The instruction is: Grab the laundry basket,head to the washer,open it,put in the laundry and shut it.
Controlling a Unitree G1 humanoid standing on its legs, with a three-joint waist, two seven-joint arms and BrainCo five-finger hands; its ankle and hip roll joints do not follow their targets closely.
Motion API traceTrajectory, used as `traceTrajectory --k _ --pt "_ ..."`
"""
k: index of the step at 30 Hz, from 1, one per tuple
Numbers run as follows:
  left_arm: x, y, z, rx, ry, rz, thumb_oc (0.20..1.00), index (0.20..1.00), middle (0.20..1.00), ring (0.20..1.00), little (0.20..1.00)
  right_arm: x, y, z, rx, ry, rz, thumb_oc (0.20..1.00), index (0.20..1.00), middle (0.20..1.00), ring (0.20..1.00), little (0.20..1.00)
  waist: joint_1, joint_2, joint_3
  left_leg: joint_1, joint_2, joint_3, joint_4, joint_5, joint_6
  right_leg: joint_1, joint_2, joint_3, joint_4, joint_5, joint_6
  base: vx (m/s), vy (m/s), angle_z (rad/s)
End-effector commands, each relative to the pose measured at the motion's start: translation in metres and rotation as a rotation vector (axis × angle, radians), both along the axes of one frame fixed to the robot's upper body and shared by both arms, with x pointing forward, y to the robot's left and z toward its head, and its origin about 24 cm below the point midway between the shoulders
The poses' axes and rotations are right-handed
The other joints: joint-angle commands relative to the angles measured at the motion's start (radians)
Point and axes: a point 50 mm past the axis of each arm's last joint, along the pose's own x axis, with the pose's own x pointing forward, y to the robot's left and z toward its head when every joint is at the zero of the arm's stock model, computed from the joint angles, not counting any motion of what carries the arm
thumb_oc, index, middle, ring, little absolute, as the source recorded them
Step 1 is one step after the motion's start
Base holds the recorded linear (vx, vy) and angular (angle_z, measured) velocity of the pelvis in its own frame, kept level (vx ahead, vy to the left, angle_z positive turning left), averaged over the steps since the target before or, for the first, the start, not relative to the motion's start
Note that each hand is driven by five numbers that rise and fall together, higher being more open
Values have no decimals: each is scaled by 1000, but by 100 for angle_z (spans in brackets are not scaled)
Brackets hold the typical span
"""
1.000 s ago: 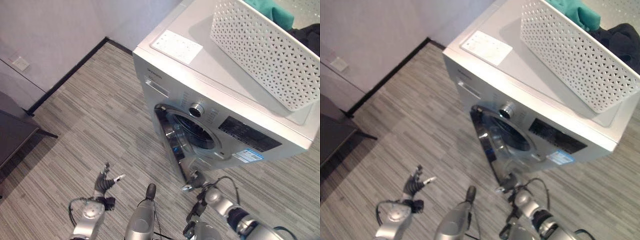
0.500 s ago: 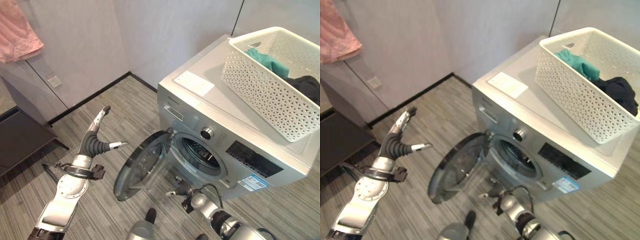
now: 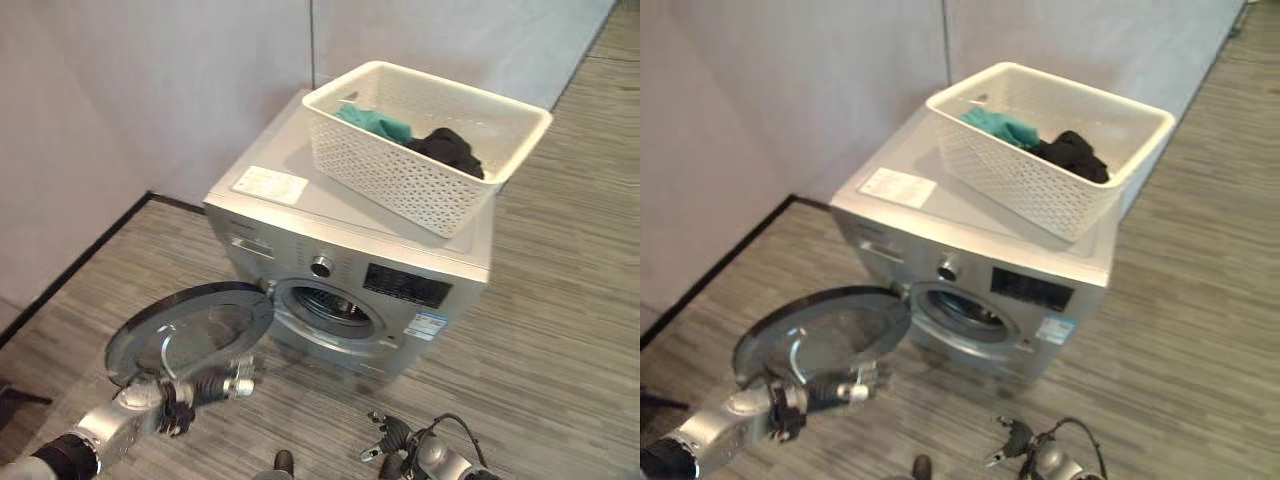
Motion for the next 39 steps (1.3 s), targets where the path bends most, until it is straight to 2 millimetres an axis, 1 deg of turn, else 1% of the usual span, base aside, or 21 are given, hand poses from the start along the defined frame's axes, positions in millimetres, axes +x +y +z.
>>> traceTrajectory --k 1,4,5,6,7,8,9,11,13,14,19,23,28,30,31,34,35,36,37,38,39 --pt "23 6 9 218 -167 -190 1000 1000 1000 1000 1000 30 17 15 54 -101 15 1000 1000 1000 1000 1000 6 -20 28 -38 -29 3 4 -36 36 45 -61 12 55 -105 71 0 0 0" --pt "48 1 -14 506 -323 -211 1000 1000 1000 1000 1000 31 14 15 44 -105 -32 1000 1000 1000 1000 1000 -4 -51 46 -61 -23 11 4 -29 40 16 -57 24 46 -100 66 -27 3 -6" --pt "48 1 -15 505 -325 -211 1000 1000 1000 1000 1000 31 14 15 42 -105 -32 1000 1000 1000 1000 1000 -4 -49 46 -62 -23 11 4 -29 40 15 -57 24 47 -100 66 -109 -6 -6" --pt "64 2 -30 646 -342 -72 1000 1000 1000 1000 1000 38 15 18 37 -125 -44 1000 1000 1000 1000 1000 -9 -64 74 -85 -21 9 4 -16 41 -10 -53 31 49 -98 59 -153 -8 -2" --pt "74 8 -29 728 -361 30 1000 1000 1000 1000 1000 43 16 20 31 -139 -48 1000 1000 1000 1000 1000 -13 -72 94 -99 -20 7 4 -8 41 -24 -52 33 50 -95 55 -153 -8 -3" --pt "75 7 -29 727 -363 30 1000 1000 1000 1000 1000 43 15 20 30 -140 -48 1000 1000 1000 1000 1000 -13 -71 95 -99 -19 7 4 -8 41 -24 -52 33 50 -95 55 -177 -12 5" --pt "95 14 -15 800 -414 182 1000 1000 1000 1000 1000 52 17 26 21 -180 -47 1000 1000 1000 1000 1000 -18 -84 131 -127 -17 6 9 2 40 -52 -49 39 54 -89 50 -171 -13 6" --pt "116 24 8 825 -486 332 1000 1000 1000 1000 1000 61 17 32 16 -219 -47 1000 1000 1000 1000 1000 -23 -96 169 -150 -13 7 12 12 37 -75 -47 42 54 -78 46 -185 -15 0" --pt "122 29 17 828 -505 393 1000 1000 1000 1000 1000 63 16 33 11 -229 -50 1000 1000 1000 1000 1000 -24 -101 183 -161 -11 9 13 17 34 -85 -47 43 52 -74 46 -93 -8 -4" --pt "130 41 32 834 -540 491 1000 1000 1000 1000 1000 67 15 36 9 -245 -55 1000 1000 1000 1000 1000 -26 -110 203 -178 -7 11 13 23 31 -99 -46 44 48 -65 46 -52 -8 0" --pt "137 63 56 890 -573 596 1000 1000 1000 1000 1000 72 16 38 8 -259 -57 1000 1000 1000 1000 1000 -30 -123 229 -204 -3 17 14 31 27 -122 -44 53 31 -45 47 -57 3 -8" --pt "149 81 89 942 -651 686 1000 1000 1000 1000 1000 80 22 45 24 -299 -43 1000 1000 1000 1000 1000 -34 -142 255 -234 2 20 19 41 22 -147 -41 60 23 -31 49 -65 -7 -7" --pt "149 92 102 988 -671 735 1000 1000 1000 1000 1000 79 25 45 30 -299 -39 1000 1000 1000 1000 1000 -36 -152 264 -228 14 16 13 25 9 -139 -31 63 12 -36 57 15 -7 1" --pt "146 94 98 979 -654 760 1000 1000 1000 1000 1000 81 25 47 41 -303 -41 1000 1000 1000 1000 1000 -37 -156 267 -239 7 25 17 42 17 -150 -39 59 11 -19 52 -39 12 1" --pt "146 94 98 979 -651 760 1000 1000 1000 1000 1000 80 25 46 41 -301 -41 1000 1000 1000 1000 1000 -36 -152 264 -226 12 19 13 23 10 -139 -32 65 9 -32 58 -68 28 -1" --pt "136 100 87 865 -595 898 1000 1000 1000 1000 1000 79 19 47 57 -299 -50 1000 1000 1000 1000 1000 -39 -156 259 -229 3 45 38 21 21 -146 -43 72 10 -12 57 -8 63 -4" --pt "125 98 69 790 -544 943 1000 1000 1000 1000 1000 73 4 44 33 -283 -82 1000 1000 1000 1000 1000 -43 -152 246 -216 -2 61 63 -2 29 -138 -50 87 12 -11 60 35 76 -14" --pt "125 98 69 790 -543 943 1000 1000 1000 1000 1000 73 4 44 33 -283 -82 1000 1000 1000 1000 1000 -43 -152 246 -216 -2 62 64 -3 29 -138 -49 87 12 -11 60 59 117 -28" --pt "117 93 54 754 -510 938 1000 1000 1000 1000 1000 70 -8 42 17 -271 -123 1000 1000 1000 1000 1000 -44 -145 233 -206 -8 71 76 -18 36 -133 -55 95 17 -11 61 77 127 -37" --pt "107 85 36 724 -474 917 1000 1000 1000 1000 1000 64 -22 39 -2 -254 -177 1000 1000 1000 1000 1000 -45 -135 217 -191 -17 78 86 -33 46 -125 -63 102 25 -13 63 158 247 -44" --pt "87 69 5 674 -407 856 1000 1000 1000 1000 1000 54 -45 36 -32 -231 -262 1000 1000 1000 1000 1000 -56 -118 187 -162 -33 90 92 -54 60 -113 -75 108 38 -17 67 129 192 -38"
